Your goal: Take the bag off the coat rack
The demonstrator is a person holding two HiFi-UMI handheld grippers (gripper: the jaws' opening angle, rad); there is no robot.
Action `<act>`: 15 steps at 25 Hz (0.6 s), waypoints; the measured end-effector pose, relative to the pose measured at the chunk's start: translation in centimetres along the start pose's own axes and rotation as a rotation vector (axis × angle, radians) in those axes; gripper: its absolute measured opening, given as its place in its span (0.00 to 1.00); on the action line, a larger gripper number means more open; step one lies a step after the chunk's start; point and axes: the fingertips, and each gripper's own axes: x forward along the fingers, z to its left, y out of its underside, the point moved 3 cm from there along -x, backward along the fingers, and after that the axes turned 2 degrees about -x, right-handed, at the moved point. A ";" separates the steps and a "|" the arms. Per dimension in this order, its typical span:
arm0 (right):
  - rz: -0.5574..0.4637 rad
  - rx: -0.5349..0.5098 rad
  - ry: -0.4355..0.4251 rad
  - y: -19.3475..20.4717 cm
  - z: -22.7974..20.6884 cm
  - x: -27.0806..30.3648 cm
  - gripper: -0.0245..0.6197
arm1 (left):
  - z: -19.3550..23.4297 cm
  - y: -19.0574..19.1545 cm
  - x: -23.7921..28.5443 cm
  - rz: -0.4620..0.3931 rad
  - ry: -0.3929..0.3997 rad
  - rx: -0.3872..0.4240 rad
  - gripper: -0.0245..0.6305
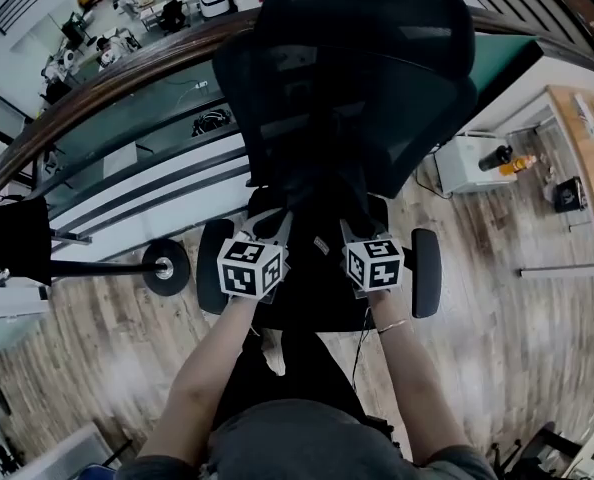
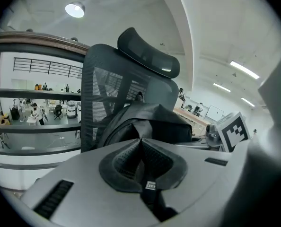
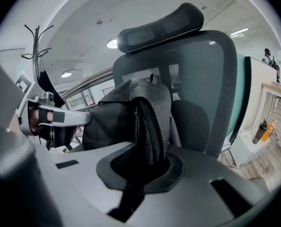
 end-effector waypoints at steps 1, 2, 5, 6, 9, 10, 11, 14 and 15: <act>0.003 0.002 0.000 0.1 -0.2 0.2 0.07 | 0.2 0.2 0.3 0.003 -0.010 0.003 0.08; 0.007 0.002 -0.001 0.2 -0.4 0.4 0.07 | 0.4 0.4 0.7 0.006 -0.018 0.002 0.08; 0.019 0.006 -0.006 0.6 -1.1 0.7 0.07 | 0.5 0.8 1.5 0.013 -0.028 -0.008 0.08; 0.024 0.012 -0.006 0.6 -1.4 0.8 0.08 | 0.5 0.9 1.7 0.015 -0.029 -0.009 0.08; 0.039 0.038 0.000 0.8 -1.9 1.0 0.10 | 0.5 0.9 2.4 0.027 -0.038 -0.008 0.08; 0.042 0.047 -0.001 0.9 -2.0 1.0 0.11 | 0.5 0.9 2.6 0.033 -0.040 -0.009 0.08; 0.044 0.054 -0.004 1.0 -2.1 1.0 0.13 | 0.4 1.0 2.8 0.038 -0.040 -0.012 0.08; 0.041 0.081 -0.014 1.5 -2.0 0.7 0.24 | -0.1 1.0 3.0 0.041 -0.032 -0.013 0.08; 0.040 0.090 -0.014 1.6 -2.0 0.6 0.28 | -0.3 1.0 3.0 0.040 -0.027 -0.010 0.09</act>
